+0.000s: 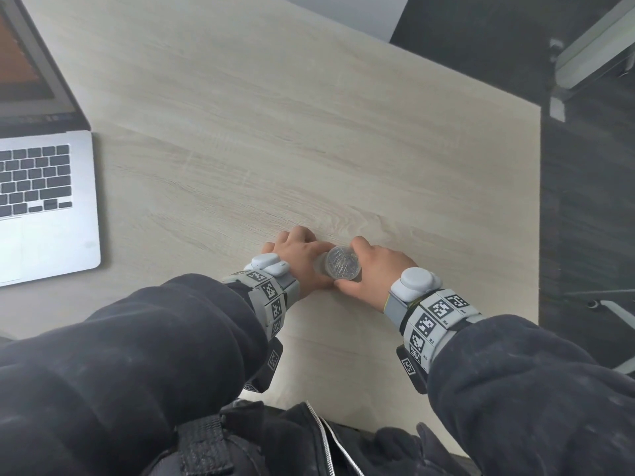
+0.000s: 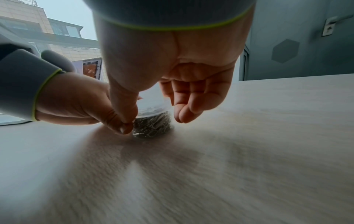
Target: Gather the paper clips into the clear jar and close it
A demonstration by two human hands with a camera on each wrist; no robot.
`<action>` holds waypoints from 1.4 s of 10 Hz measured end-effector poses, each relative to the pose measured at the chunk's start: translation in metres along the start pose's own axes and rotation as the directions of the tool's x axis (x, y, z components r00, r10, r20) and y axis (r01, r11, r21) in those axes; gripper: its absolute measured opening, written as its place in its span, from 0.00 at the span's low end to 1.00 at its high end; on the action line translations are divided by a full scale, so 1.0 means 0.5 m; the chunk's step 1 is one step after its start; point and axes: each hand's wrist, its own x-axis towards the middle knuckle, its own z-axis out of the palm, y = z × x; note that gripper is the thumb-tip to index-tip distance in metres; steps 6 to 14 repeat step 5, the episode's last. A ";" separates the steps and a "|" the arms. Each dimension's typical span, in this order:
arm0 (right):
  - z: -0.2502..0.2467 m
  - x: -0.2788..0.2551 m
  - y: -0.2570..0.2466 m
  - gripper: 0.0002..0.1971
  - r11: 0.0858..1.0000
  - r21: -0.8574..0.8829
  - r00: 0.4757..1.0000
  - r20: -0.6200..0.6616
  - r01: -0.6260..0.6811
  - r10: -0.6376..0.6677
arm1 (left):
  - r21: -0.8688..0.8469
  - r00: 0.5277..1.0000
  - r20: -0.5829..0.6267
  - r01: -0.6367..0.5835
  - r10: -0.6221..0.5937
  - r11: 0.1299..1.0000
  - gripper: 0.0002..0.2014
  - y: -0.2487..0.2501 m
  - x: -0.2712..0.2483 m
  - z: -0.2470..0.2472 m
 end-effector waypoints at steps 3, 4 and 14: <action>0.004 -0.026 -0.001 0.33 0.986 0.135 0.996 0.017 -0.092 0.091 | -0.024 1.000 0.012 0.010 -0.010 1.000 0.31 0.007 -0.003 -0.009; 0.003 -0.032 0.002 0.36 0.970 0.201 0.991 0.027 -0.135 0.133 | -0.080 0.998 0.055 0.008 -0.004 0.997 0.35 -0.003 -0.002 -0.015; -0.002 -0.040 0.019 0.37 0.940 0.286 0.982 0.020 -0.185 0.187 | -0.196 0.997 0.076 0.024 -0.009 0.980 0.30 -0.016 -0.004 -0.029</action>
